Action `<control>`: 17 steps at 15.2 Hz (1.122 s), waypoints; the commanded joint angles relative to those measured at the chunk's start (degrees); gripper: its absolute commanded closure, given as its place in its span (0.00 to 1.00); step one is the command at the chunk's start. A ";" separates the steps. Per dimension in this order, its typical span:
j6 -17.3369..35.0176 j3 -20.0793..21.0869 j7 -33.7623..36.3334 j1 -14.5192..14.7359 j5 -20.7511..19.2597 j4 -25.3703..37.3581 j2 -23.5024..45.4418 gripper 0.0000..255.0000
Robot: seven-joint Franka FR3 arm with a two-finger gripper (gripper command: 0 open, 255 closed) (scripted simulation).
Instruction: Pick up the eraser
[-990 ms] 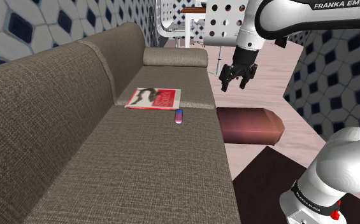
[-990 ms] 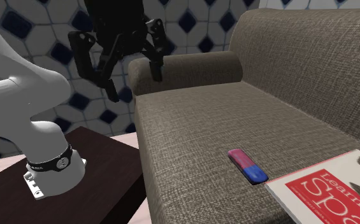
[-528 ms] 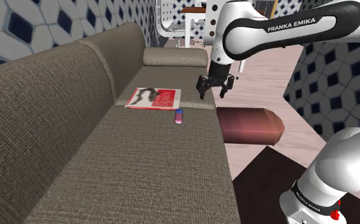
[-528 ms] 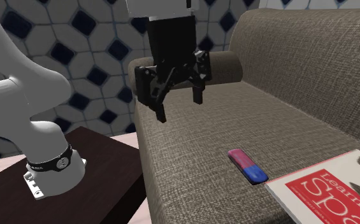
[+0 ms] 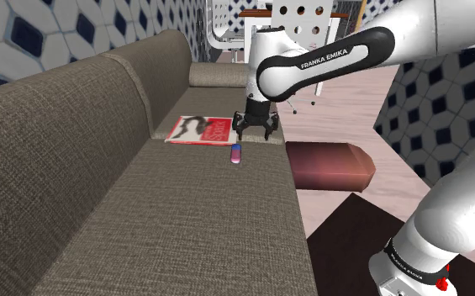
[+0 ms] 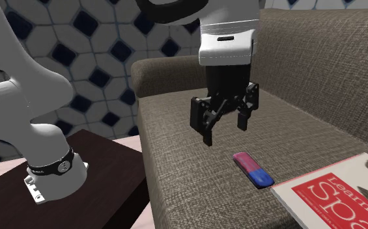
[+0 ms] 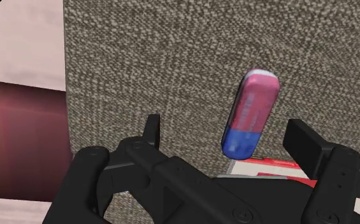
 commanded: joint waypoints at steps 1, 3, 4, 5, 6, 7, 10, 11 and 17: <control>1.57 0.97 4.82 -0.18 -2.37 2.98 4.96 0.00; 2.46 1.45 9.38 0.07 -4.93 6.36 9.79 0.00; 2.76 1.51 11.60 0.33 -6.22 8.19 12.22 0.00; 2.96 1.48 13.75 0.66 -7.50 10.11 14.66 0.00; 3.02 1.33 14.67 0.93 -8.04 10.98 15.73 0.00; 3.72 1.25 14.80 1.00 -8.20 10.56 16.03 0.00; 5.80 1.11 15.26 1.11 -8.78 9.37 17.00 0.00; 6.49 1.07 15.42 1.15 -8.98 9.00 17.35 0.00; 8.34 0.94 15.92 1.27 -9.58 8.06 18.34 1.00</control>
